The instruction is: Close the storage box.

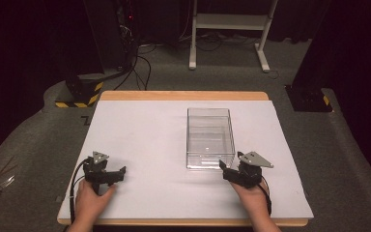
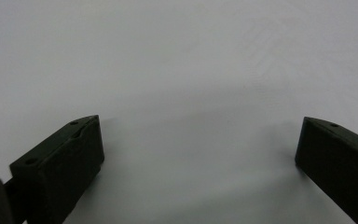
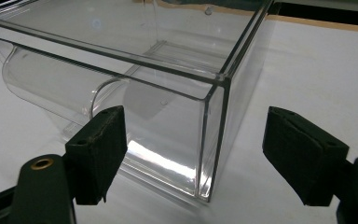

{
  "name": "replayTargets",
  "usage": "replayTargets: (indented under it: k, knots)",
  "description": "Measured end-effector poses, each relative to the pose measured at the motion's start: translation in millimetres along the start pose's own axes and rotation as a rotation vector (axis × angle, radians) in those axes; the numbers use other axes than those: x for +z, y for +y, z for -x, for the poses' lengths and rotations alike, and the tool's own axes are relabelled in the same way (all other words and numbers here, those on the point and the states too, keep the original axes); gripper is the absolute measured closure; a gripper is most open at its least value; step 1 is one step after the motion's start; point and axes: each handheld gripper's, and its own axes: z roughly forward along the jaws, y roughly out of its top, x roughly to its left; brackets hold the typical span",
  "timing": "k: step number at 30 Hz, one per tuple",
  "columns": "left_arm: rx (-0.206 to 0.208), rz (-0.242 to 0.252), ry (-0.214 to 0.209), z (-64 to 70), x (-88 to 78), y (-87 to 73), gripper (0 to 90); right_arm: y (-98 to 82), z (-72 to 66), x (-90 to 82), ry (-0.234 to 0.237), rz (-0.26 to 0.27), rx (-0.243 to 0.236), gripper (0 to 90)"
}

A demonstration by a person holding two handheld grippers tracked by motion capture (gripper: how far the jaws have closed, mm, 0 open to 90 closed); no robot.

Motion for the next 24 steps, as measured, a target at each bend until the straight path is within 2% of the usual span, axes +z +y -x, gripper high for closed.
replayTargets:
  k: [24]
  knots:
    - [0.000, 0.000, 0.000, 0.0, 0.0, 0.1, 1.3, 10.8, 10.2, 21.7, -0.024, 0.001, 0.022, 21.8]
